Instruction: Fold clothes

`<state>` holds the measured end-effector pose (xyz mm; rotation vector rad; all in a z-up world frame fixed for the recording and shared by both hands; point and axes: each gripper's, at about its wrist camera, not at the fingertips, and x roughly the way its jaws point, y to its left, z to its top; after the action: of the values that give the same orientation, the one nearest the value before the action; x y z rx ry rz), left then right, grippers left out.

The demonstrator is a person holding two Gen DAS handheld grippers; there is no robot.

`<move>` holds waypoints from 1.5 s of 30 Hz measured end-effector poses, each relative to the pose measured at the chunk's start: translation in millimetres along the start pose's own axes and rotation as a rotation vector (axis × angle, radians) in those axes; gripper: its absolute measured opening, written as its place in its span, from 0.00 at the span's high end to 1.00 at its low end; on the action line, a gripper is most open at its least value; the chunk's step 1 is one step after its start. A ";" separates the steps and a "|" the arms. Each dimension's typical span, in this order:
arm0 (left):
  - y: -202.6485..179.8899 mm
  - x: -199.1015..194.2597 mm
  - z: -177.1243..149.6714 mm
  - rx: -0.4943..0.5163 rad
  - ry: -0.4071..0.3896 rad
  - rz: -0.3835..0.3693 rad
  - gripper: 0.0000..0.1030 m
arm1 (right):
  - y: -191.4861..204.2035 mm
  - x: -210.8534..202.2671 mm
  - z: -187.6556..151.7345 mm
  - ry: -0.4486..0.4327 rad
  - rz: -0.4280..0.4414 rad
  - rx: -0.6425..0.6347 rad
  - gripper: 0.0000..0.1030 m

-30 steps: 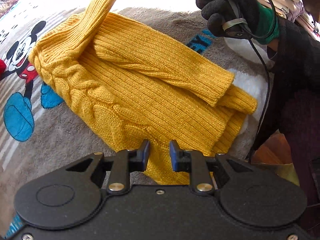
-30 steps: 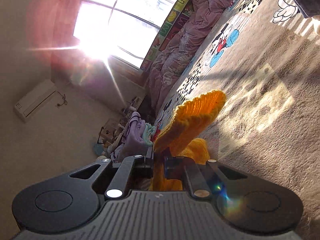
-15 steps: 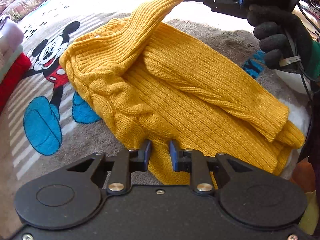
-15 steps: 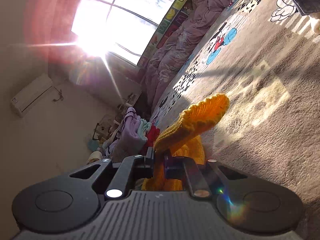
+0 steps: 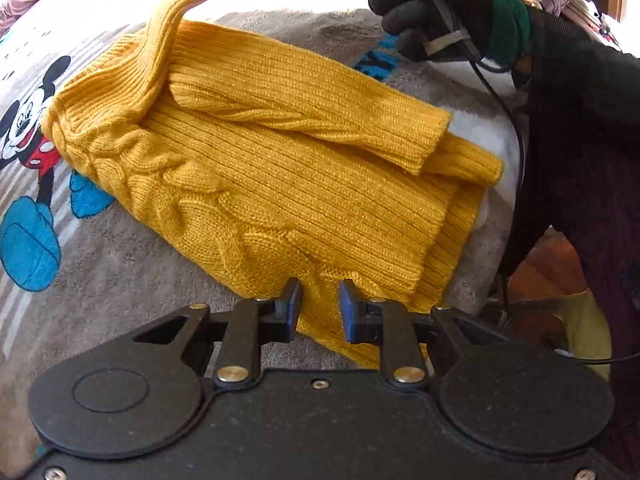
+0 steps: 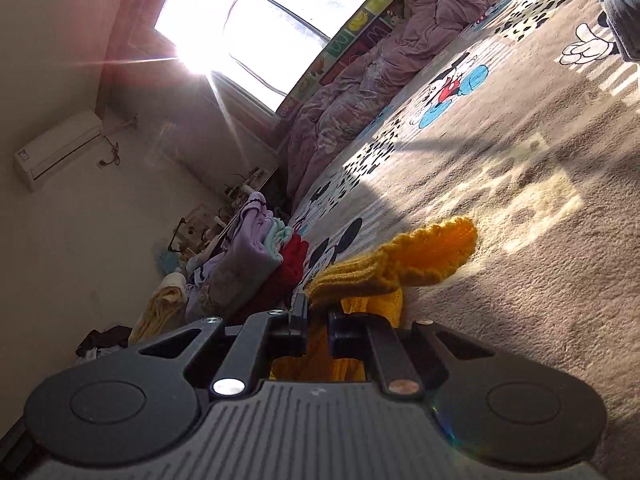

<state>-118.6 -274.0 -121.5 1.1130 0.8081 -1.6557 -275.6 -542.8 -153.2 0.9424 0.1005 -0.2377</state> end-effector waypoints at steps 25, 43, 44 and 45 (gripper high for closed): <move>129.5 -13.7 92.7 -0.329 -0.246 0.329 0.80 | -39.9 -29.7 -18.7 -0.041 -0.055 0.380 0.48; 139.6 20.9 92.7 -0.383 -0.133 0.252 0.81 | -86.2 -14.9 -24.6 -0.139 -0.064 0.652 0.81; 141.8 18.1 91.4 -0.400 -0.142 0.240 0.81 | -83.6 -14.1 -21.4 -0.143 -0.070 0.612 0.87; 146.1 11.8 88.9 -0.431 -0.165 0.226 0.81 | -77.6 -13.7 -17.3 -0.154 -0.073 0.555 0.88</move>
<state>-9.2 -404.5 -102.0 0.7257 0.8471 -1.2871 -307.6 -570.3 -221.9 1.4691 -0.0795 -0.4171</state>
